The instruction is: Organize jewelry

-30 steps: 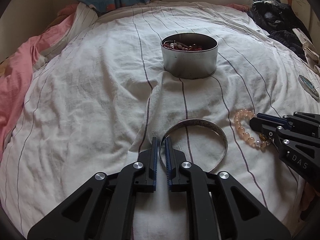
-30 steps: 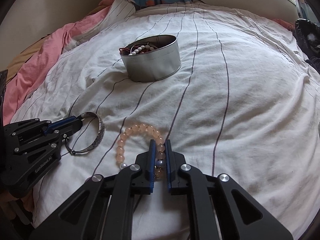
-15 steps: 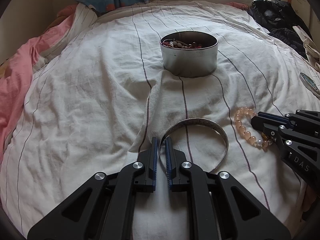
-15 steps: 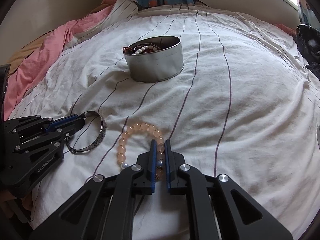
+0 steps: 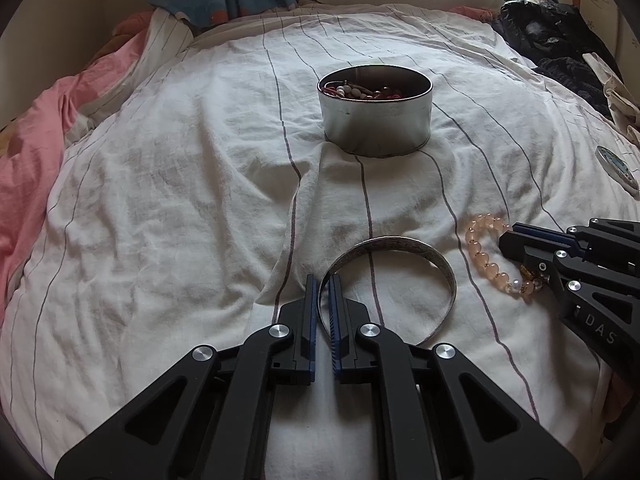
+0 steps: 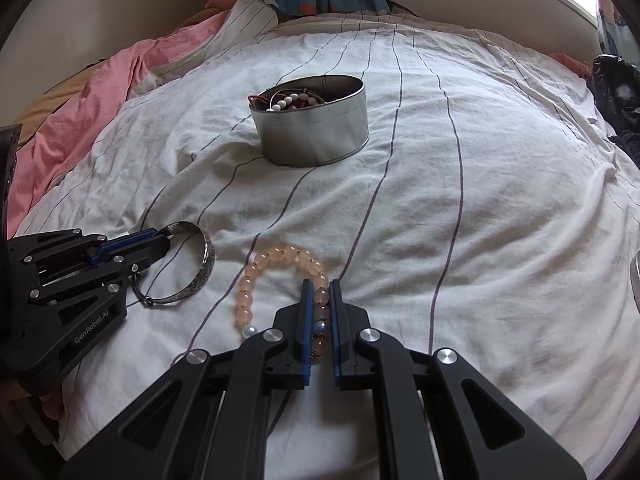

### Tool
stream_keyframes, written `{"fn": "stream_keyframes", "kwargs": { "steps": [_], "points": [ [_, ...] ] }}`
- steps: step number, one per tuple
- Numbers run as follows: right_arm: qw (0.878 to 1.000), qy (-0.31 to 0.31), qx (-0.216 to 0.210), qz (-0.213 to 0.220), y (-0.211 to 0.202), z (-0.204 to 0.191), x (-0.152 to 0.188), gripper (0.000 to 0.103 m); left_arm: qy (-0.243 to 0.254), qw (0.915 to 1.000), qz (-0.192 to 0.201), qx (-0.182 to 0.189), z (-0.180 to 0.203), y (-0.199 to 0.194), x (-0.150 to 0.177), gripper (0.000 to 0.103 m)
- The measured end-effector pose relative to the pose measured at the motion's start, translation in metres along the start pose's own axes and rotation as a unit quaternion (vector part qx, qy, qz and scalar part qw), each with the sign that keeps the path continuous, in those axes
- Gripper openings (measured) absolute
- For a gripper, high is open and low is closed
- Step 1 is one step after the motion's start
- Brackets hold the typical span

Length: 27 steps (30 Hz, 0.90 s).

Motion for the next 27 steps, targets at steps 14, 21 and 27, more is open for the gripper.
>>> {"fn": "stream_keyframes", "kwargs": {
  "steps": [14, 21, 27],
  "points": [
    [0.995, -0.002, -0.037, 0.091, -0.04, -0.006, -0.021, 0.008, -0.048, 0.9957, 0.068, 0.039, -0.007, -0.037, -0.028, 0.004],
    [0.988, 0.019, -0.057, 0.144, -0.063, 0.006, -0.049, 0.008, -0.071, 0.9905, 0.109, 0.045, -0.012, -0.046, -0.058, 0.004],
    [0.983, 0.023, -0.077, 0.162, -0.063, 0.007, -0.072, 0.008, -0.083, 0.9882, 0.121, 0.043, -0.019, -0.041, -0.078, 0.004]
  ]
}}
Point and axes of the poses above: each gripper's, at about its wrist camera, not at the fingertips, and y roughly the way its jaws point, z to its right, x to its underside, the point moved 1 cm from there along y, roughly the way its jaws point, and after that the axes turned 6 degrees about y, right-handed, at the moved point
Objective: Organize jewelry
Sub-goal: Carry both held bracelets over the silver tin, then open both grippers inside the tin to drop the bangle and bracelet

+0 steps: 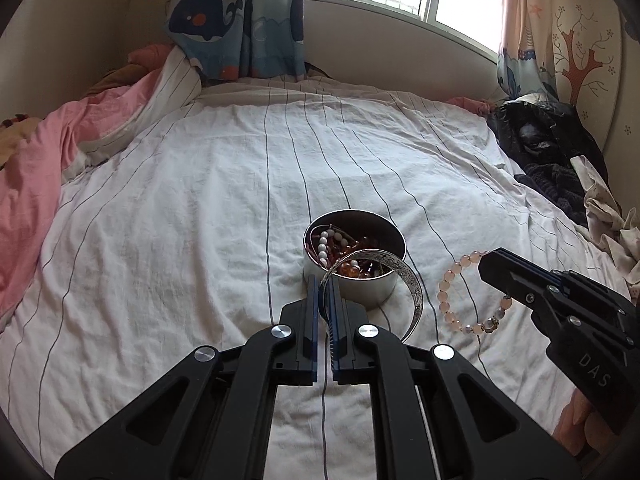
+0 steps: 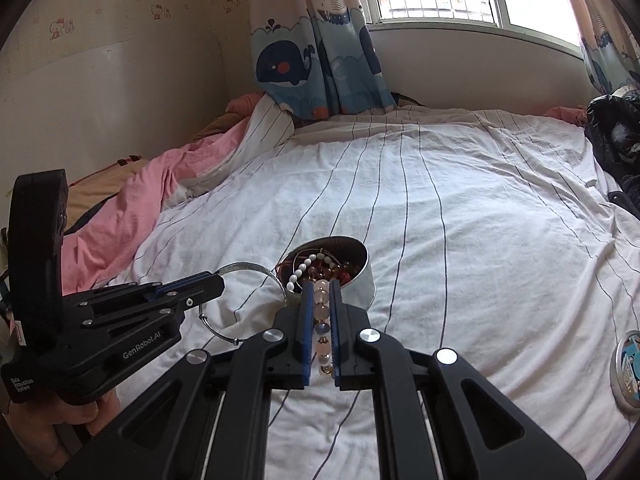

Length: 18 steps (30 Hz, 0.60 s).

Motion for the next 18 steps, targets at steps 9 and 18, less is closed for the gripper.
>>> {"fn": "stream_keyframes", "kwargs": {
  "steps": [9, 18],
  "points": [
    [1.0, 0.003, -0.023, 0.01, 0.015, -0.002, -0.021, 0.008, -0.006, 1.0, 0.005, -0.001, -0.005, 0.019, -0.019, 0.004],
    [0.999, 0.0, -0.035, 0.01, 0.035, -0.007, -0.038, 0.008, -0.01, 0.9999, 0.004, 0.003, -0.008, 0.039, -0.033, 0.004]
  ]
}}
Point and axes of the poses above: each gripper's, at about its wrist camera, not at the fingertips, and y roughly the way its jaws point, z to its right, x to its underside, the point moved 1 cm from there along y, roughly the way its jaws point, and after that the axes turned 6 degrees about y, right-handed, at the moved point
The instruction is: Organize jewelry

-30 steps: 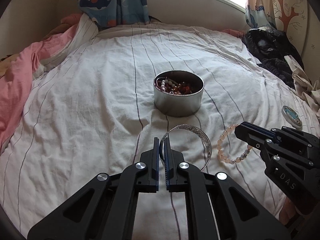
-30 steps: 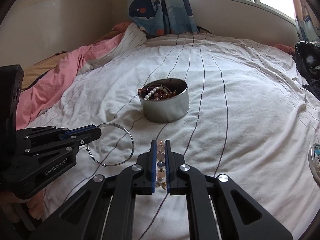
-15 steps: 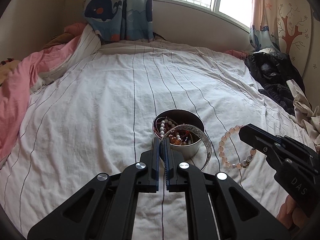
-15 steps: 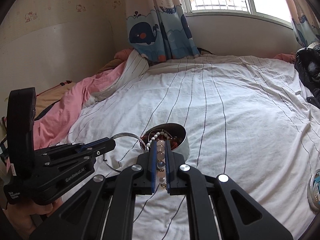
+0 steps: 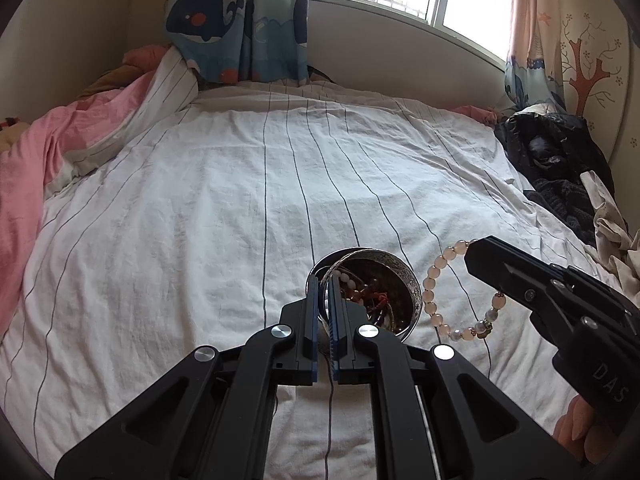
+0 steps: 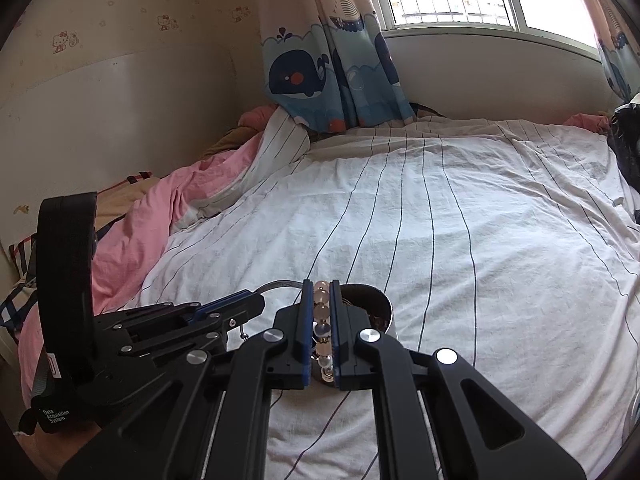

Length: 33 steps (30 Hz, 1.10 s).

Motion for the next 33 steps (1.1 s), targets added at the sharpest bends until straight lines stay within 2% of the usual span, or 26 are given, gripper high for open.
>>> {"fn": "stream_keyframes", "kwargs": {
  "steps": [9, 12, 14, 15, 16, 17, 20, 26, 28, 33],
  "points": [
    [1.0, -0.001, -0.007, -0.006, 0.019, 0.002, -0.007, 0.008, -0.002, 0.9999, -0.003, 0.01, -0.001, 0.022, -0.007, 0.004],
    [1.0, 0.011, -0.024, -0.014, 0.031, 0.006, -0.013, 0.008, 0.005, 0.9998, -0.012, 0.015, 0.003, 0.04, -0.011, 0.005],
    [0.999, 0.005, 0.001, -0.051, 0.054, 0.011, -0.013, 0.009, 0.01, 0.9994, -0.034, -0.001, 0.002, 0.055, -0.01, 0.007],
    [0.997, 0.006, 0.016, -0.072, 0.067, 0.016, -0.01, 0.014, 0.015, 0.9991, -0.038, -0.013, 0.002, 0.057, -0.009, 0.008],
    [0.996, 0.01, 0.032, -0.079, 0.073, 0.021, -0.008, 0.019, 0.016, 0.9989, -0.04, -0.017, 0.0, 0.056, -0.008, 0.009],
    [0.996, 0.012, 0.039, -0.083, 0.076, 0.025, -0.007, 0.019, 0.018, 0.9989, -0.04, -0.02, -0.002, 0.053, -0.006, 0.013],
    [0.996, 0.023, 0.052, -0.075, 0.067, 0.031, -0.003, 0.019, 0.025, 0.9987, -0.037, -0.026, -0.007, 0.043, -0.003, 0.014],
    [0.994, 0.033, 0.061, -0.081, 0.034, 0.033, 0.017, 0.019, 0.005, 0.9985, -0.052, -0.018, -0.016, 0.025, 0.011, 0.016],
    [0.993, 0.038, 0.065, -0.087, 0.024, 0.032, 0.028, 0.022, 0.002, 0.9982, -0.058, -0.017, -0.015, 0.019, 0.018, 0.016],
    [0.991, 0.042, 0.078, -0.102, -0.004, 0.025, 0.058, 0.024, 0.025, 0.9968, -0.074, -0.014, -0.002, -0.001, 0.041, 0.017]
  ]
}}
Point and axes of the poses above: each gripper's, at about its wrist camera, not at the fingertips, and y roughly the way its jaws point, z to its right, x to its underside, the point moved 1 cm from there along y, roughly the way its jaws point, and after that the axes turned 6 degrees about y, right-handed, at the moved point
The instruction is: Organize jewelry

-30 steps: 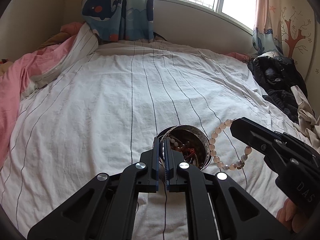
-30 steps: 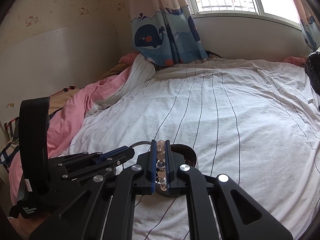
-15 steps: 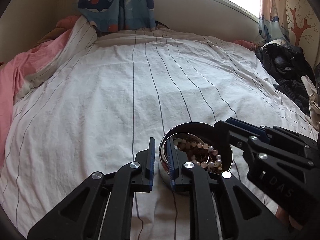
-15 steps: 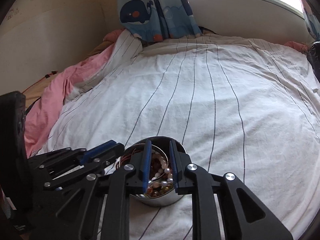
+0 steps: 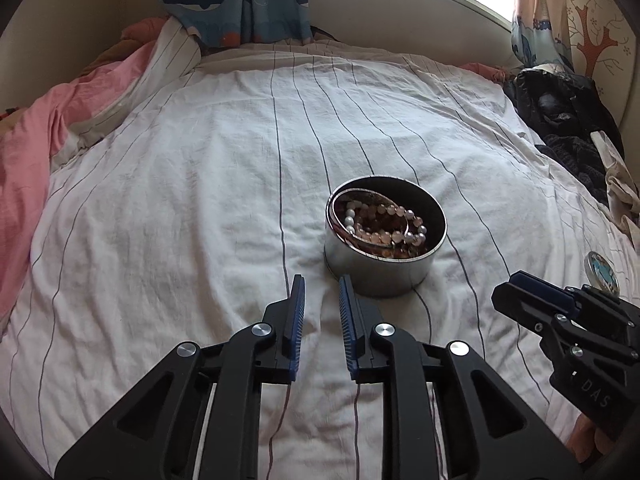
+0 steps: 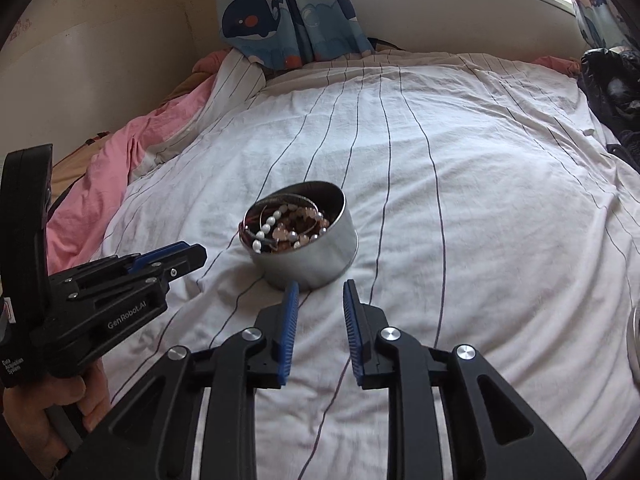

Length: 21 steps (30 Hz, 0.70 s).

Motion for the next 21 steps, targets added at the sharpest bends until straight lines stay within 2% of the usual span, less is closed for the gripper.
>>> {"fn": "stream_keyframes", "kwargs": {
  "steps": [10, 15, 17, 21],
  "points": [
    [0.999, 0.02, 0.037, -0.021, -0.038, 0.0, 0.063, 0.031, 0.019, 0.9992, -0.036, -0.003, 0.01, -0.032, 0.064, 0.02],
    [0.998, 0.038, 0.052, -0.026, -0.043, 0.004, 0.086, 0.033, 0.022, 0.9991, -0.036, -0.006, 0.013, -0.04, 0.084, 0.024],
    [0.997, 0.041, 0.056, -0.024, -0.043, 0.004, 0.092, 0.035, 0.023, 0.9993, -0.03, -0.007, 0.012, -0.041, 0.088, 0.031],
    [0.997, 0.041, 0.064, -0.022, -0.038, 0.004, 0.1, 0.038, 0.023, 0.9996, -0.015, -0.005, 0.009, -0.04, 0.094, 0.036]
  ]
}}
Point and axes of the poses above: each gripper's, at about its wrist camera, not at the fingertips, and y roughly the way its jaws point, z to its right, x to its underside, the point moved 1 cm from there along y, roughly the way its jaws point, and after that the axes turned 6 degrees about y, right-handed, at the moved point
